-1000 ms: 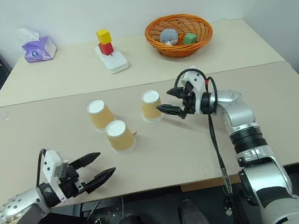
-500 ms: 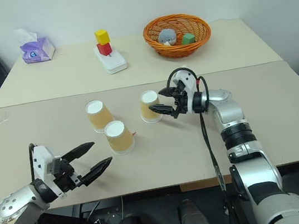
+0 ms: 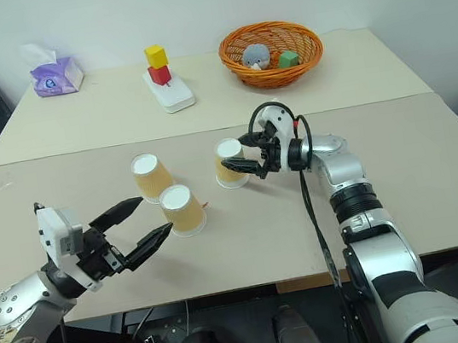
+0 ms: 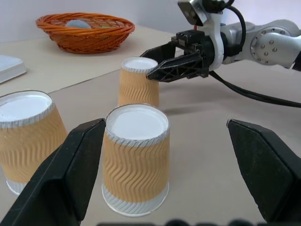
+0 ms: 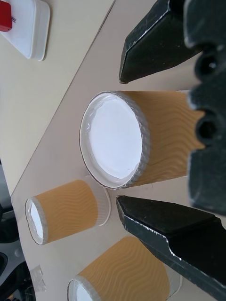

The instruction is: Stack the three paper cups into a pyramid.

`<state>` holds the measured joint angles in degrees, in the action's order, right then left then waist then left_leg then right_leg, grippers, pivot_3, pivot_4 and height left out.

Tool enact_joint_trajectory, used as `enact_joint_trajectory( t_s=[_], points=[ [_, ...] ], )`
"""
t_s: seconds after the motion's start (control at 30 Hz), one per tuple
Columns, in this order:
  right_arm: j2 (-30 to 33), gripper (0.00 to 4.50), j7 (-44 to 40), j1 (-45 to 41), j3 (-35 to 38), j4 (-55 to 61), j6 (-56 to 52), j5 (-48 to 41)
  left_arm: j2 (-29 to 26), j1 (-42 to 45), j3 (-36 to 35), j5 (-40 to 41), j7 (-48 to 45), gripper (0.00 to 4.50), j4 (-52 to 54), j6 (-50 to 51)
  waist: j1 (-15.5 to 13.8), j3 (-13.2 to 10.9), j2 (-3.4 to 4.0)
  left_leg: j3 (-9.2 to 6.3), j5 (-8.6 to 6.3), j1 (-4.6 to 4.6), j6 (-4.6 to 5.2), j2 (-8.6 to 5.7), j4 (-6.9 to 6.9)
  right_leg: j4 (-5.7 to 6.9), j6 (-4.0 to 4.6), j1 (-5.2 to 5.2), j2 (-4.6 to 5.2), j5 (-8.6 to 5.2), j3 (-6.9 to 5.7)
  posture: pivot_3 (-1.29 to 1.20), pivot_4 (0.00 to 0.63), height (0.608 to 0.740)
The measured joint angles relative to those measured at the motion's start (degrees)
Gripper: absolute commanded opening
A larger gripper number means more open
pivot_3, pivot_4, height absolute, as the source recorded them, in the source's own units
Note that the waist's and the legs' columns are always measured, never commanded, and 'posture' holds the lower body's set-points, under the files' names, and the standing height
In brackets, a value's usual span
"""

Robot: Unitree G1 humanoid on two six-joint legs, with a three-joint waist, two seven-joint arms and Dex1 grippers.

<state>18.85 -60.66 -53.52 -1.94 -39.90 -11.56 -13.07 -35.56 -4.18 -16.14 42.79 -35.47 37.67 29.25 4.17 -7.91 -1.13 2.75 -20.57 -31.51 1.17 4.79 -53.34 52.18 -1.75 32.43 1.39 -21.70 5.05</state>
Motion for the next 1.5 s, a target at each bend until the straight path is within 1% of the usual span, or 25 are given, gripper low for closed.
enact_joint_trajectory(
  t_s=[0.13,0.17,0.2,0.23,0.3,0.33,0.4,0.57,0.67,0.77,0.9,1.07,1.17,1.3,1.4,1.5],
  points=[
    [-0.28,4.45,-0.34,-0.08,0.00,-0.87,0.11,0.26,-0.21,-0.24,-0.04,0.13,0.41,4.39,0.00,0.59,-0.03,0.00,0.00,0.01,0.00,0.00,0.00,-0.01,0.00,0.00,0.00,0.00,0.00,0.00,0.00,0.00,0.150,0.658],
    [-0.29,3.94,-0.48,-0.11,0.00,-1.00,0.11,0.50,-0.22,-0.42,-0.04,0.13,0.41,4.39,0.00,0.69,-0.03,0.00,0.00,0.01,0.00,0.00,0.00,-0.01,0.00,0.00,0.00,0.00,0.00,0.00,0.00,0.00,0.150,0.658],
    [-0.28,3.80,-0.62,-0.11,0.00,-1.16,0.11,0.53,-0.22,-0.62,-0.04,0.12,0.41,4.39,0.00,0.71,-0.02,0.00,0.00,0.01,0.00,0.00,0.00,0.00,0.00,0.00,0.00,0.00,0.00,0.00,0.00,0.00,0.150,0.658],
    [-0.29,3.35,-0.76,-0.11,0.00,-1.17,0.13,0.54,-0.22,-0.71,-0.05,0.12,0.41,4.39,0.00,0.72,-0.02,0.00,0.00,0.01,0.00,0.00,0.00,0.00,0.00,0.00,0.00,0.00,0.00,0.00,0.00,0.00,0.150,0.658],
    [-0.29,2.83,-1.19,-0.11,0.00,-1.17,0.17,0.55,-0.22,-0.73,-0.04,0.12,0.41,4.39,0.00,0.73,-0.02,0.00,0.00,0.00,0.00,0.00,0.00,0.00,0.00,0.00,0.00,0.00,0.00,0.00,0.00,0.00,0.150,0.658],
    [-0.34,2.50,-1.14,-0.11,0.01,-1.19,0.20,0.56,-0.22,-0.82,-0.05,0.12,0.40,4.39,0.00,0.72,-0.01,0.00,0.00,0.01,0.00,0.00,0.00,-0.01,0.00,0.00,0.00,0.00,0.00,0.00,0.00,0.00,0.150,0.658],
    [-0.45,2.24,-0.46,-0.12,0.08,-1.38,0.36,0.59,-0.24,-1.30,-0.05,0.10,0.35,4.39,0.00,0.73,0.03,0.00,0.00,0.01,0.00,0.00,0.00,-0.01,0.00,0.00,0.00,0.00,0.00,0.00,0.00,0.00,0.150,0.658],
    [-0.45,2.24,0.80,-0.33,0.32,-2.35,1.04,0.64,-0.34,-3.28,-0.08,-0.01,-0.25,4.39,-0.03,0.71,0.03,0.00,0.00,0.01,0.00,0.00,0.00,0.00,0.00,0.00,0.00,0.00,0.00,0.00,0.00,0.00,0.150,0.658],
    [0.32,2.24,0.15,-0.90,0.53,-2.04,0.79,0.44,-0.39,-5.11,-0.57,-0.02,-0.72,4.39,-0.13,0.66,0.00,-0.01,0.01,0.01,0.00,0.00,0.00,0.00,0.00,0.01,0.00,0.01,0.00,0.00,0.00,0.00,0.150,0.658],
    [4.03,2.24,-4.30,-0.64,1.28,2.28,-2.96,-2.06,-0.28,-7.75,-2.23,0.04,-1.59,4.39,-0.38,-0.29,-0.17,-0.05,0.05,0.01,0.00,-0.03,0.00,-0.01,0.00,-0.03,0.00,0.02,0.02,0.00,0.00,0.00,0.150,0.658],
    [9.78,2.24,-9.82,0.83,2.82,10.36,-9.14,-6.35,-0.15,-8.91,-4.39,0.07,-1.95,4.39,-1.55,-0.60,-0.38,-0.06,0.05,0.00,0.00,0.00,0.00,-0.02,0.00,-0.08,0.00,-0.05,0.03,0.00,-0.04,0.00,0.150,0.658],
    [13.85,2.24,-15.08,7.04,1.97,21.98,-17.55,-10.79,-0.09,-9.10,-4.84,0.06,-2.42,4.39,-2.45,-0.66,-0.12,-0.06,0.05,-0.02,0.00,0.02,0.00,0.01,0.00,-0.07,0.02,-0.05,0.00,-0.01,-0.04,0.00,0.150,0.658],
    [13.59,2.24,-15.49,11.28,-0.15,27.74,-19.90,-10.97,-0.10,-8.81,-4.82,0.04,-2.75,4.39,-2.46,-0.67,0.09,-0.06,0.04,-0.02,0.00,0.06,0.00,0.00,0.00,-0.05,0.02,-0.06,-0.01,-0.01,-0.01,0.00,0.150,0.658],
    [11.25,2.24,-13.91,13.08,-1.88,31.16,-19.68,-10.76,-0.10,-8.79,-4.83,0.04,-2.77,4.39,-2.46,-0.67,0.00,-0.06,0.04,-0.02,0.00,0.07,0.00,0.01,0.00,-0.06,0.01,-0.07,-0.01,-0.01,-0.02,0.00,0.150,0.658],
    [8.68,2.24,-12.41,13.67,-2.95,31.76,-18.38,-10.68,-0.10,-8.79,-4.83,0.03,-2.77,4.39,-2.45,-0.67,-0.13,-0.06,0.04,-0.02,0.00,0.05,0.00,0.00,0.00,-0.07,0.01,-0.07,0.00,-0.01,-0.03,0.00,0.150,0.658],
    [7.86,2.24,-11.53,13.66,-3.80,31.71,-17.06,-10.51,-0.10,-8.79,-4.85,0.04,-2.76,4.39,-2.45,-0.67,-0.21,-0.06,0.04,-0.02,0.00,0.05,0.00,0.00,0.00,-0.07,0.01,-0.07,0.01,-0.01,-0.03,0.00,0.150,0.658]
  ],
)
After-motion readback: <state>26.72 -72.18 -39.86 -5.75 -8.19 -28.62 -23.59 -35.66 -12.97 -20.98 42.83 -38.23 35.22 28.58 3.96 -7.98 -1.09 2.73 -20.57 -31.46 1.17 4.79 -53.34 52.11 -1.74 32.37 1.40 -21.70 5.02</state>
